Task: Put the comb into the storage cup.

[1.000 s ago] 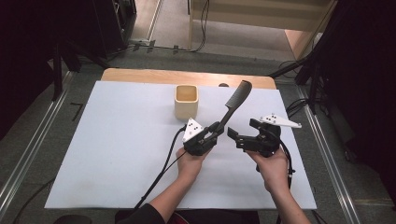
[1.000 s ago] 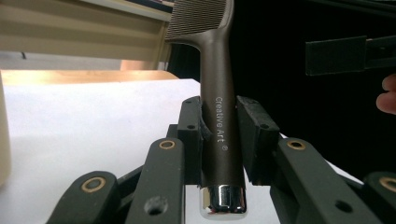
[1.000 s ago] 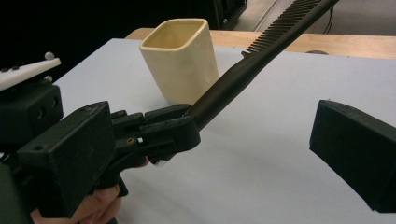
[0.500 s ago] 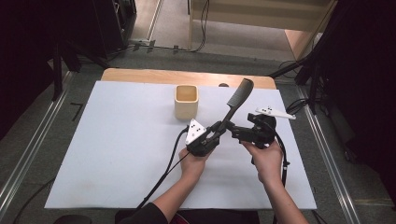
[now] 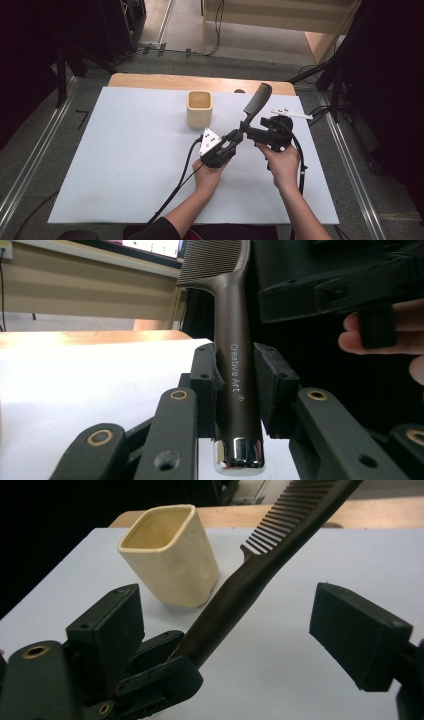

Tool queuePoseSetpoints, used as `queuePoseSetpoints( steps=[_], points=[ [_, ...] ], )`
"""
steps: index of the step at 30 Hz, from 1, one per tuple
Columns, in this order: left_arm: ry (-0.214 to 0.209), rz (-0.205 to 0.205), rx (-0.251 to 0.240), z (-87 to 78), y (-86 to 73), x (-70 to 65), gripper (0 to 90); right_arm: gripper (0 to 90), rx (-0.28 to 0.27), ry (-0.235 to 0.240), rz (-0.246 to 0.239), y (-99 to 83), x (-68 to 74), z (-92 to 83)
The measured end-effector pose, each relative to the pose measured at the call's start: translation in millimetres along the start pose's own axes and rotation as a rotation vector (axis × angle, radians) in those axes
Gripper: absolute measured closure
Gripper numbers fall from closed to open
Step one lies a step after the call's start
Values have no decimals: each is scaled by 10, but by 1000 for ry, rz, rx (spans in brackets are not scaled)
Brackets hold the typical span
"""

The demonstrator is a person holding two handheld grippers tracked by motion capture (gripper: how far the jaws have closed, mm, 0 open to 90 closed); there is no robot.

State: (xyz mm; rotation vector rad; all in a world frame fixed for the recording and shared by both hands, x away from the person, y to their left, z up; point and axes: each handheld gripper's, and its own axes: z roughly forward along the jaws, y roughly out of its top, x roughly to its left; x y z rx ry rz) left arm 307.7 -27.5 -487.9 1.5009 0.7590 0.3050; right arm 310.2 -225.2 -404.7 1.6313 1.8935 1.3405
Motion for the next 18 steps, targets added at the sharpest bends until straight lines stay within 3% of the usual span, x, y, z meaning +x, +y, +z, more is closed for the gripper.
queuePoseSetpoints(
  steps=[18],
  points=[
    [11, -20, -28, 61, 0, -47, 733, 357, 38, 17, 79, 81, -29, 260]
  ],
)
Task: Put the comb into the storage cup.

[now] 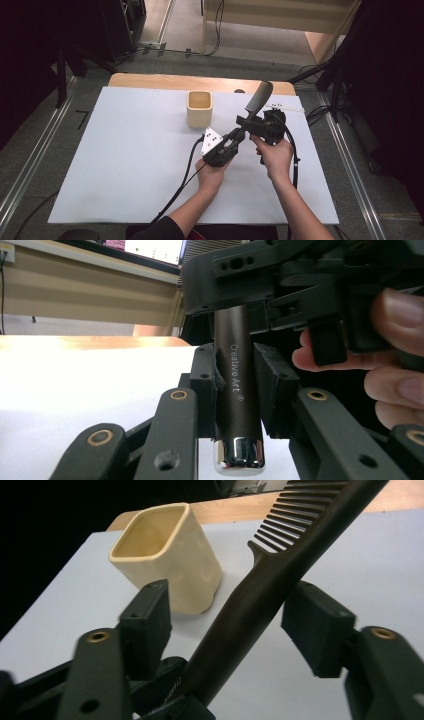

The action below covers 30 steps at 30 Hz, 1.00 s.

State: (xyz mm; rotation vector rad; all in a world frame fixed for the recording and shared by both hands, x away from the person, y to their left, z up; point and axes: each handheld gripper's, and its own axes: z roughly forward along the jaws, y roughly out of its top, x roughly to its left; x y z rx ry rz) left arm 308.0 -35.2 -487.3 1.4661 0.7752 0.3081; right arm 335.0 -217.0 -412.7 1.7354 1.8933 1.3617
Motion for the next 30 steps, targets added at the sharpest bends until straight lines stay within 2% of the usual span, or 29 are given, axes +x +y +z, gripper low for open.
queuePoseSetpoints(
  steps=[7, 16, 22, 30],
  points=[
    [2, 3, -1, 16, -24, -22, 733, 460, -4, 1, 89, 22, -35, -3],
    [-1, 11, -12, 8, -32, -40, 733, 534, -2, -11, 92, 16, -44, 10],
    [-4, 15, -16, 4, -35, -51, 733, 606, -6, 1, 122, 8, -69, 6],
    [-7, 15, -13, -16, -42, -49, 733, 634, 3, 34, 163, 4, -81, -5]
  ],
)
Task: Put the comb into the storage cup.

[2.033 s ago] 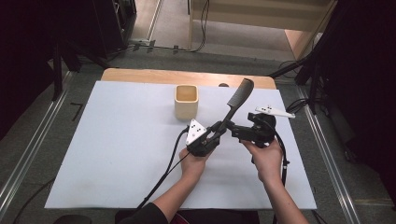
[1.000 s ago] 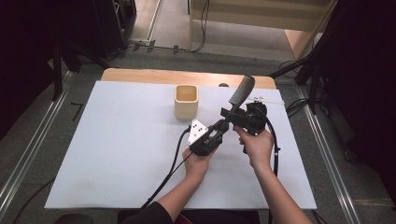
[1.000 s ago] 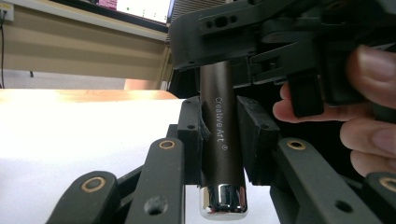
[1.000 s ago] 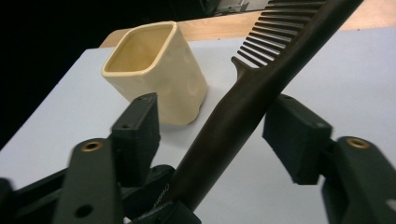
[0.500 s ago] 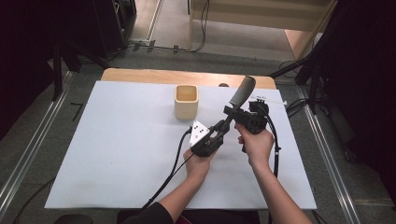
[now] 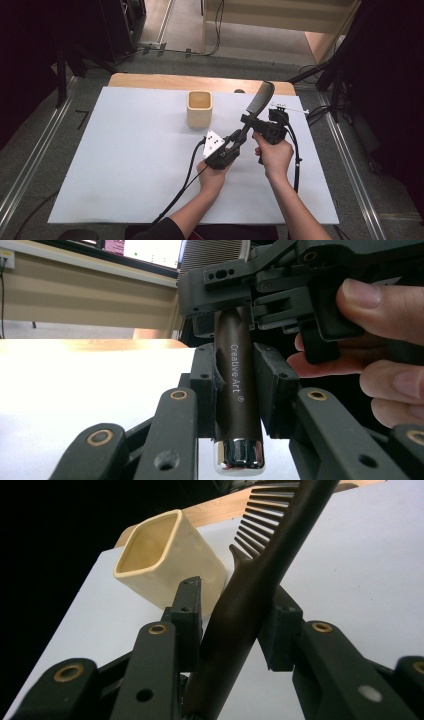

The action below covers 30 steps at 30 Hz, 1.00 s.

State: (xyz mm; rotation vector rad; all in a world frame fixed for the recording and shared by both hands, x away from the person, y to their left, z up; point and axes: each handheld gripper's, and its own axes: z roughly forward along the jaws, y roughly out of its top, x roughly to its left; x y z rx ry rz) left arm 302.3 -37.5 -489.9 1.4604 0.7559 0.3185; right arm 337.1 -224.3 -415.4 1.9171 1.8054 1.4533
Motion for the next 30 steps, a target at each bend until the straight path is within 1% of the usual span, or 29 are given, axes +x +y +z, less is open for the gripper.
queuePoseSetpoints(
  steps=[2, 8, 10, 16, 18, 20, 26, 28, 30],
  points=[
    [-1, 1, 0, -1, -6, -2, 733, 640, 10, 5, 8, 2, -6, -4],
    [-5, -7, 1, -1, -9, -4, 732, 651, 14, 16, 17, 7, -17, -14],
    [-12, -24, 4, 2, -13, 3, 732, 654, 16, 23, 25, 9, -25, -13],
    [-9, -33, 7, 1, -14, 9, 731, 663, 29, 44, 46, 23, -50, -1],
    [-10, -33, 9, -2, -12, 16, 730, 666, 26, 46, 47, 22, -41, 4],
    [-15, -41, 9, -1, -12, 21, 729, 668, 25, 48, 46, 23, -39, 7],
    [-16, -32, 10, -3, -12, 11, 720, 675, 25, 54, 45, 23, -35, 3],
    [-26, -44, 12, -3, -11, 16, 717, 679, 26, 56, 46, 23, -31, 0],
    [-28, -43, 14, -2, -11, 18, 716, 681, 27, 59, 48, 24, -33, -1]
  ],
)
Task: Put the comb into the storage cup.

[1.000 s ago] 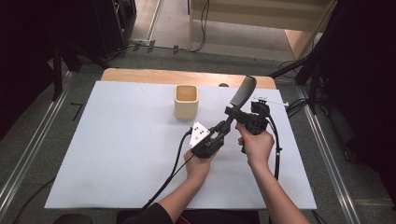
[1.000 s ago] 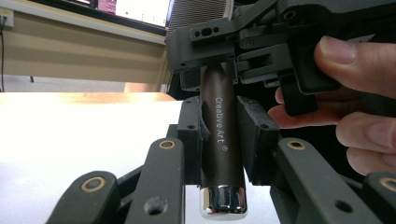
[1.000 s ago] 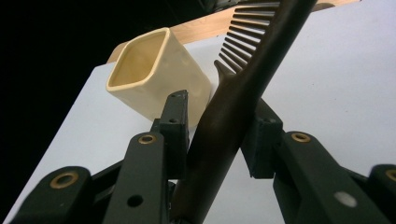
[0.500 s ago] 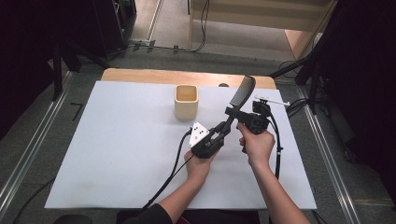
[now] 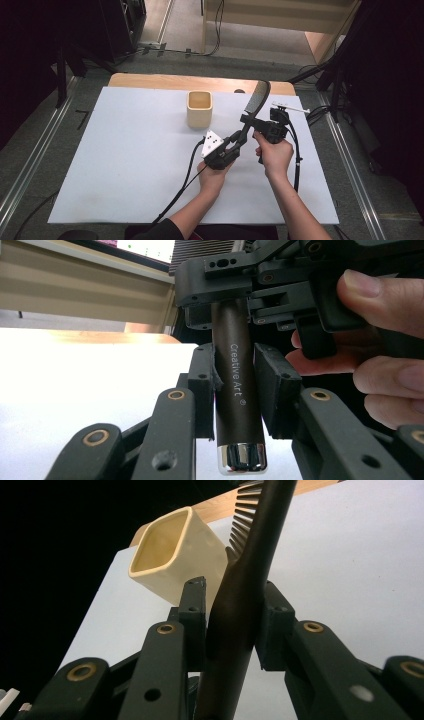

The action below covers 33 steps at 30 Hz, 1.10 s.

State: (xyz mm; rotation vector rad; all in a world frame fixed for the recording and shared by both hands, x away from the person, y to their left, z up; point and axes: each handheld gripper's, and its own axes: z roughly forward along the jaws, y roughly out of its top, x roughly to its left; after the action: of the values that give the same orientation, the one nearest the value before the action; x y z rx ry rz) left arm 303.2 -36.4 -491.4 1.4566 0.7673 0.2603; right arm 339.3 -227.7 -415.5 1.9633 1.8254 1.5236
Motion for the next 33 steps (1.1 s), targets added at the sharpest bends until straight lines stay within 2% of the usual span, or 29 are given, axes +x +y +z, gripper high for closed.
queuePoseSetpoints(
  steps=[5, 9, 18, 20, 24, 30, 33],
  points=[
    [-7, 11, 1, 0, 0, -6, 702, 691, 4, 2, -1, 5, -7, -5],
    [-17, -2, 9, 2, 8, -1, 689, 694, 3, -2, 3, 13, -25, -16],
    [-27, -41, 50, -17, 61, 59, 530, 695, -1, -31, -30, 13, -41, -10],
    [-27, -37, 55, -28, 75, 70, 513, 695, -8, -47, -44, 11, -49, -9],
    [-18, -3, 67, -48, 113, 91, 511, 695, -12, -68, -58, 6, -69, -7],
    [-20, 5, 134, -57, 182, 135, 475, 695, -22, -87, -82, 3, -60, -10],
    [-33, 2, 189, -57, 218, 164, 460, 695, -24, -97, -92, 1, -55, -8]
  ],
)
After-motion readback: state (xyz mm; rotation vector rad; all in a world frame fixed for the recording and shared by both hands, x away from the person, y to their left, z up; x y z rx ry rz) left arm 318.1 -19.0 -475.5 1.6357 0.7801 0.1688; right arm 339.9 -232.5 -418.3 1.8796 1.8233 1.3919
